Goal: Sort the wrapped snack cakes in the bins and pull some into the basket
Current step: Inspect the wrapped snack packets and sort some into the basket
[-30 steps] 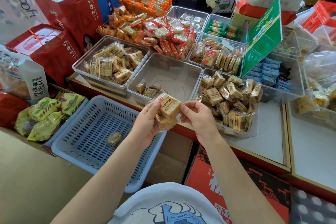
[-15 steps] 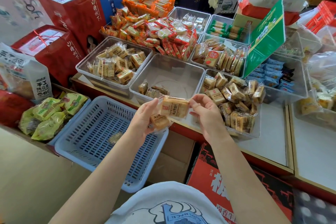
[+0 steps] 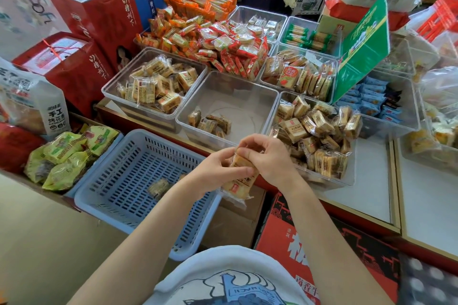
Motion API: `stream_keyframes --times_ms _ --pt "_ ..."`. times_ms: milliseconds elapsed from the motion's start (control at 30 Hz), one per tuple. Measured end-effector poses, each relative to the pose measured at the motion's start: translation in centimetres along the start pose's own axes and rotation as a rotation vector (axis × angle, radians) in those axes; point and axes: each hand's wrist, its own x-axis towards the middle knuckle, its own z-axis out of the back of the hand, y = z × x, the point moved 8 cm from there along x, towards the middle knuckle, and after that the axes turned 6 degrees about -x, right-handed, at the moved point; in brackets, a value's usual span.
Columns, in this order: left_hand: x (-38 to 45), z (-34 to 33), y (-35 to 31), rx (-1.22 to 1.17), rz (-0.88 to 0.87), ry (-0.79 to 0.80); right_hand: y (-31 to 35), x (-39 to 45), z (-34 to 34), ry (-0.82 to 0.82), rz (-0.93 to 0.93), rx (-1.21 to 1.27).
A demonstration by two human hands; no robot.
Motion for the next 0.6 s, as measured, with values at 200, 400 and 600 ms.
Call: stream_keyframes --times_ms 200,400,600 --pt "-0.4 1.0 -0.5 -0.12 -0.104 -0.09 -1.4 0.0 1.1 -0.039 -0.111 0.084" --pt "-0.8 1.8 -1.0 -0.152 -0.152 -0.15 -2.2 0.0 1.0 0.061 -0.187 0.183" --pt "-0.2 2.1 -0.3 -0.157 -0.004 -0.255 -1.5 0.5 1.3 -0.134 -0.047 0.061"
